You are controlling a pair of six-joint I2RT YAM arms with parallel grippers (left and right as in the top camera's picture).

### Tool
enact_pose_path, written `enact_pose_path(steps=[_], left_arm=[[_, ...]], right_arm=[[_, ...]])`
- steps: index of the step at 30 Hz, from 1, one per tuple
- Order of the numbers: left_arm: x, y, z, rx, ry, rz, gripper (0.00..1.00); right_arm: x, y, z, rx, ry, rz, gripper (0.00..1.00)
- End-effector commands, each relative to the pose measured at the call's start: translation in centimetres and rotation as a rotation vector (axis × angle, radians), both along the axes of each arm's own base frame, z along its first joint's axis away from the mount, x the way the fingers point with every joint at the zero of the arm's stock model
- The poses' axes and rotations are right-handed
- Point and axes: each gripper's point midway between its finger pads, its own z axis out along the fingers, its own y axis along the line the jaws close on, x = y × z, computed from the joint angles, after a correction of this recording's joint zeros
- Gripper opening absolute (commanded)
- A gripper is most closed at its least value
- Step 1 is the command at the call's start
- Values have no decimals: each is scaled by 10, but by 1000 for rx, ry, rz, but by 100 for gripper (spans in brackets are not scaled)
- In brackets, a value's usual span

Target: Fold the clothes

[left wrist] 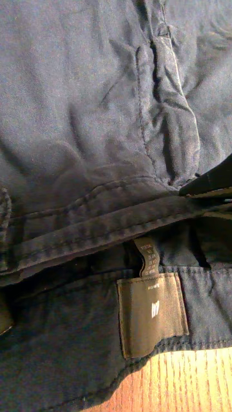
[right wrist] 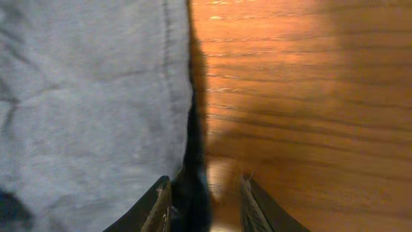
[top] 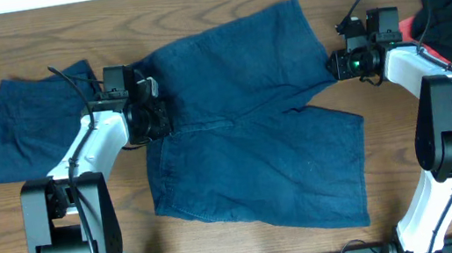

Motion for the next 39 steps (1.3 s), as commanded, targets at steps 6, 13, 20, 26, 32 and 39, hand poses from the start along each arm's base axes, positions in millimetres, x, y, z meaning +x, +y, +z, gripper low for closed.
enact_pose_path(steps=[6, 13, 20, 26, 32, 39], left_arm=[[-3, 5, -3, 14, 18, 18, 6], [-3, 5, -3, 14, 18, 18, 6], [-3, 5, -3, 14, 18, 18, 6], [-3, 5, -3, 14, 18, 18, 6], [-3, 5, -3, 14, 18, 18, 6], [-3, 5, -3, 15, 18, 18, 6]], right_arm=[[-7, -23, -11, -107, 57, -100, 34], [-14, -28, -15, -126, 91, -128, 34], [-24, -16, -20, -125, 130, -83, 34], [-29, 8, -18, -47, 133, 24, 35], [-31, 9, -19, -46, 142, 25, 35], [-37, 8, -24, -47, 172, 28, 37]])
